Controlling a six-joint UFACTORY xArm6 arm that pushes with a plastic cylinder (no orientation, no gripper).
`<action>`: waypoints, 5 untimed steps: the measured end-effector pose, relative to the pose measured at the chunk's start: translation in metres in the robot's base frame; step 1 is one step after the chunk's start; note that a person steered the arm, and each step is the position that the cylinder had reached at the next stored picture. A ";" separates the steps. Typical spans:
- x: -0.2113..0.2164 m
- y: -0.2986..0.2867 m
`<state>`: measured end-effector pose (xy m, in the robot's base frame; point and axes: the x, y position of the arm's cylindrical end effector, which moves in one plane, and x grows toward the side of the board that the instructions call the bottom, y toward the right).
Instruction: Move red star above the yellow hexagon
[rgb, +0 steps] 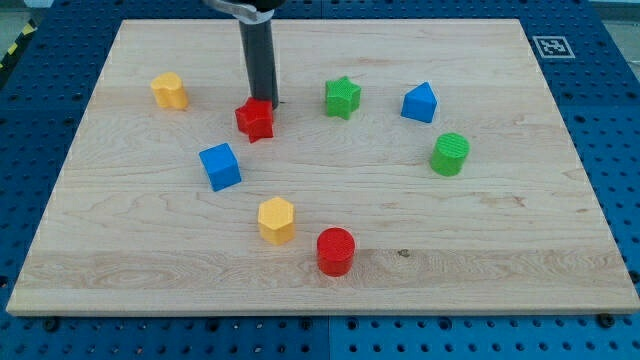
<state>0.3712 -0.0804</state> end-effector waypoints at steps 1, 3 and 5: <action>0.008 -0.025; 0.031 -0.027; 0.063 -0.002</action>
<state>0.4347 -0.0827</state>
